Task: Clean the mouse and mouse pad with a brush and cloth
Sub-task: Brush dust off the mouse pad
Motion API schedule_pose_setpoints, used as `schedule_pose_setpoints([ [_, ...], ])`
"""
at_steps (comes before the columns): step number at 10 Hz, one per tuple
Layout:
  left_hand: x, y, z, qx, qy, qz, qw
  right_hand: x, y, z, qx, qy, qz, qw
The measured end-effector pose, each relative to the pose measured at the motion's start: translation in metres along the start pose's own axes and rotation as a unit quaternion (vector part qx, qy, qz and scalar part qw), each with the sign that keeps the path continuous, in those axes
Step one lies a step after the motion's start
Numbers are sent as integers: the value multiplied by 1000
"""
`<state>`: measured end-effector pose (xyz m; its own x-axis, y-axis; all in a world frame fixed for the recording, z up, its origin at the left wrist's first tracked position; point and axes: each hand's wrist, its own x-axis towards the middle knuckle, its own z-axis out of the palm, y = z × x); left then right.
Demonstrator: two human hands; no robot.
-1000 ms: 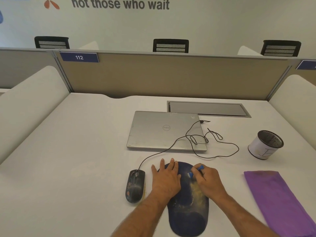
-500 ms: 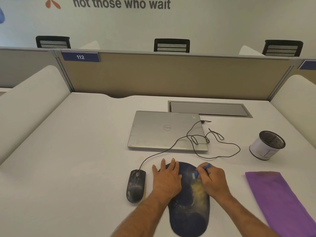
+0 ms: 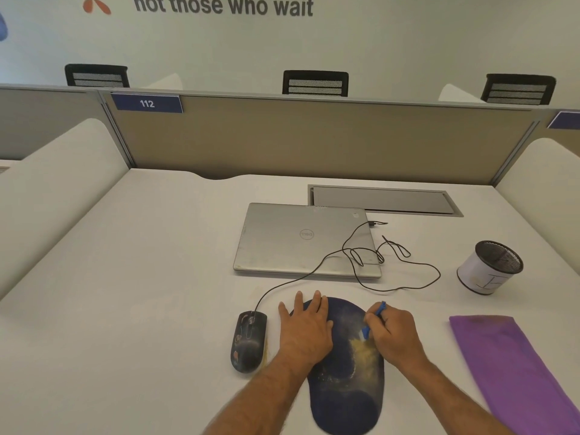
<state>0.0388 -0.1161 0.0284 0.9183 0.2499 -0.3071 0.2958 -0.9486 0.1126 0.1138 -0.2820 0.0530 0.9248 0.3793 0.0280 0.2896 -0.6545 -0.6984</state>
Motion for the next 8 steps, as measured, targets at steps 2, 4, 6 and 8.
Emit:
schedule_pose_setpoints([
  [2,0,0,0,-2,1,0,1000,1,1,1,-6,-12,12,1000],
  [4,-1,0,0,-4,1,-1,1000,1,0,0,2,11,14,1000],
  [6,-1,0,0,-3,-1,0,1000,3,1,-3,18,28,6,999],
  [8,-1,0,-1,-5,0,-1,1000,4,2,0,-22,-21,14,999],
])
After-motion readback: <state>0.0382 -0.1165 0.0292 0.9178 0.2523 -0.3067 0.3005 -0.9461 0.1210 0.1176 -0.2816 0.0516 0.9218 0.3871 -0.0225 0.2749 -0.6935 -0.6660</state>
